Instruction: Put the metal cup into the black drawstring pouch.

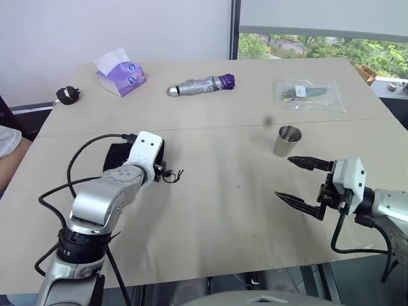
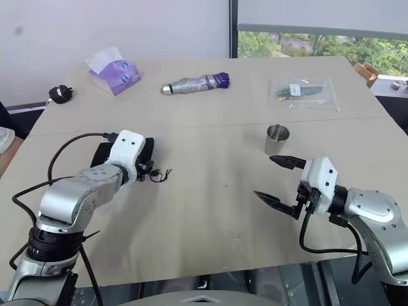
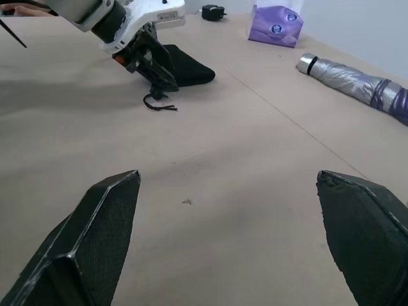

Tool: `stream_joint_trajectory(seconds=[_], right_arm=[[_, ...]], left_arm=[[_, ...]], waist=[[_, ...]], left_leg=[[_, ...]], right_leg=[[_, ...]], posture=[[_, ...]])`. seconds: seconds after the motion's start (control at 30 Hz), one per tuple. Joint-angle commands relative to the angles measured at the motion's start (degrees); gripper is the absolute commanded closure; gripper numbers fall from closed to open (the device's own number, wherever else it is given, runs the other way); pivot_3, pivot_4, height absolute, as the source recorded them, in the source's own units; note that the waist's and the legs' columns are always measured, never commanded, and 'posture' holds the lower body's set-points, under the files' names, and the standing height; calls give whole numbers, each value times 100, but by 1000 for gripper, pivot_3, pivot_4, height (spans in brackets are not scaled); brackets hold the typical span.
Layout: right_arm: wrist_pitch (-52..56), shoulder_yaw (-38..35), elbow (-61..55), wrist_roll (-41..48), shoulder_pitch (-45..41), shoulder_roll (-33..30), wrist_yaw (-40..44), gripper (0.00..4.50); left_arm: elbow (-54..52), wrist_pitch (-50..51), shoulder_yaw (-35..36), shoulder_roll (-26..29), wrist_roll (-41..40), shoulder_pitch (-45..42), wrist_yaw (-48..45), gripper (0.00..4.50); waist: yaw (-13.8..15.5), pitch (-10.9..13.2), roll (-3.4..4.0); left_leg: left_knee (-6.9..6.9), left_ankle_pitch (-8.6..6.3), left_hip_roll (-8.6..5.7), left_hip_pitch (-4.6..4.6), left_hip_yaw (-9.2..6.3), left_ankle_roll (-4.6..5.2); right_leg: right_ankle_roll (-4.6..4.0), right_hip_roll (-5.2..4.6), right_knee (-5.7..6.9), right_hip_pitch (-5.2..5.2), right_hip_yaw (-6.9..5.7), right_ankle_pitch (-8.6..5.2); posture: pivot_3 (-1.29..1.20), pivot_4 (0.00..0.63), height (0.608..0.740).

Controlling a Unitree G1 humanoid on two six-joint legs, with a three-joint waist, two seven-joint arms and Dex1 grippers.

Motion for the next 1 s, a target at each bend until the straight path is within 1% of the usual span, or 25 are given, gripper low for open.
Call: stream_joint_trajectory(seconds=[0.03, 0.07, 0.1, 0.13, 0.2, 0.23, 0.27, 0.3, 0.4, 0.53, 0.57, 0.63, 0.7, 0.73, 0.77, 0.8, 0.9, 1.0], right_arm=[[138, -181, -310, 62, 37, 45, -305, 0], [181, -204, -346, 76, 46, 61, -380, 0], [243, -225, -393, 15, 41, 77, -536, 0], [323, -249, -441, 27, 15, 102, -663, 0], [618, -341, -580, 241, -97, 127, -931, 0], [798, -354, -661, 319, -178, 94, -1047, 0], [1080, -360, -795, 205, -290, -16, -1288, 0], [1327, -372, -867, 213, -411, -93, -1439, 0], [1557, -452, -879, 533, -698, -176, -1402, 0], [1535, -526, -779, 580, -790, -183, -1323, 0], [1477, -534, -715, 563, -752, -201, -1239, 0], [1278, -493, -580, 396, -644, -245, -1067, 0], [1097, -440, -487, 259, -566, -215, -989, 0], [1048, -417, -484, 258, -525, -195, -936, 0], [996, -385, -503, 244, -474, -195, -871, 0], [943, -359, -524, 223, -427, -210, -799, 0], [542, -279, -643, 37, -146, -291, -434, 0], [307, -257, -656, -31, 63, -322, -171, 0]], left_arm=[[435, -788, 427, 145, -92, -22, -866, 3616], [577, -907, 554, 190, -193, -37, -1137, 4194], [772, -1119, 775, 251, -416, -69, -1609, 4466], [919, -1271, 998, 299, -694, -92, -2114, 4466], [1294, -1021, 1534, 407, -1500, -217, -3098, 4466], [1461, -886, 1680, 504, -1767, -251, -3490, 4466], [1641, -783, 1805, 581, -2028, -280, -3888, 4466], [1728, -741, 1823, 667, -2108, -289, -4080, 4466], [1827, -805, 1851, 668, -2209, -335, -4283, 4466], [1710, -909, 1726, 645, -2129, -332, -4316, 4466], [1672, -954, 1641, 651, -2050, -312, -4301, 4466], [1535, -1480, 1257, 755, -1537, -160, -4313, 4466], [1519, -1630, 1078, 797, -1347, -79, -4349, 4466], [1489, -1794, 1003, 812, -1212, -39, -4346, 3950], [1457, -1949, 943, 828, -1078, -1, -4332, 3942], [1430, -2116, 893, 837, -940, 26, -4309, 3732], [1352, -2673, 687, 886, -406, 128, -4172, 2345], [1278, -3015, 499, 883, -16, 185, -4078, 2345]], waist=[[2, 0, 0], [1, 0, 0], [1, 0, 0], [0, 0, 0], [0, 1, 0], [1, 1, 0], [0, 1, 1], [-6, 2, 2], [-14, 2, -1], [17, 2, -2], [17, 2, -2], [24, 2, -2], [32, 2, -2], [33, 2, -2], [35, 2, -2], [37, 2, -2], [67, 3, -2], [84, 3, -2]], left_leg=[[0, 0, 1, -1, 0, 0], [0, 0, 0, -2, 0, 0], [0, 0, 0, -4, 1, 0], [0, 0, 0, -6, 1, 0], [-1, 0, 1, -17, 1, 0], [0, 0, 1, -21, -1, 0], [0, 0, 0, -25, -1, 0], [1, 0, 0, -25, 0, 0], [1, 0, -1, -25, 2, 0], [0, 0, -1, -27, -7, 0], [0, 0, -1, -32, -8, 0], [0, 0, -1, -37, -7, 1], [0, -1, -2, -42, -5, 1], [1, -1, -2, -47, -4, 2], [1, -1, -2, -48, -4, 2], [1, -1, -2, -56, -5, 2], [0, -1, 0, -59, -9, 2], [0, -1, 1, -66, -8, 2]], right_leg=[[0, -1, 0, 0, 0, 0], [0, -3, -2, -1, -1, 0], [0, -4, -1, -3, -2, 0], [0, -4, -2, -4, -2, 0], [0, -5, -2, -15, -6, 0], [0, -6, -3, -17, -9, 0], [0, -6, -7, -17, -10, 0], [0, -6, -7, -18, -9, 0], [1, -7, -9, -20, -8, -1], [1, -5, -10, -17, -13, -1], [1, -4, -15, -18, -13, -1], [2, -5, -20, -19, -13, 0], [1, -5, -29, -19, -11, 0], [2, -6, -32, -22, -11, 0], [2, -6, -32, -24, -10, 0], [2, -6, -32, -33, -11, 1], [2, -3, -32, -35, -16, 1], [2, -3, -32, -42, -15, 1]], posture=[[0, 150, 740], [0, 150, 740], [0, 150, 740], [0, 150, 740], [0, 150, 740], [0, 150, 740], [0, 150, 740], [0, 150, 740], [0, 150, 740], [0, 150, 740], [0, 150, 740], [0, 150, 740], [0, 150, 740], [0, 150, 740], [0, 150, 740], [0, 150, 740], [0, 150, 740], [0, 150, 740]])
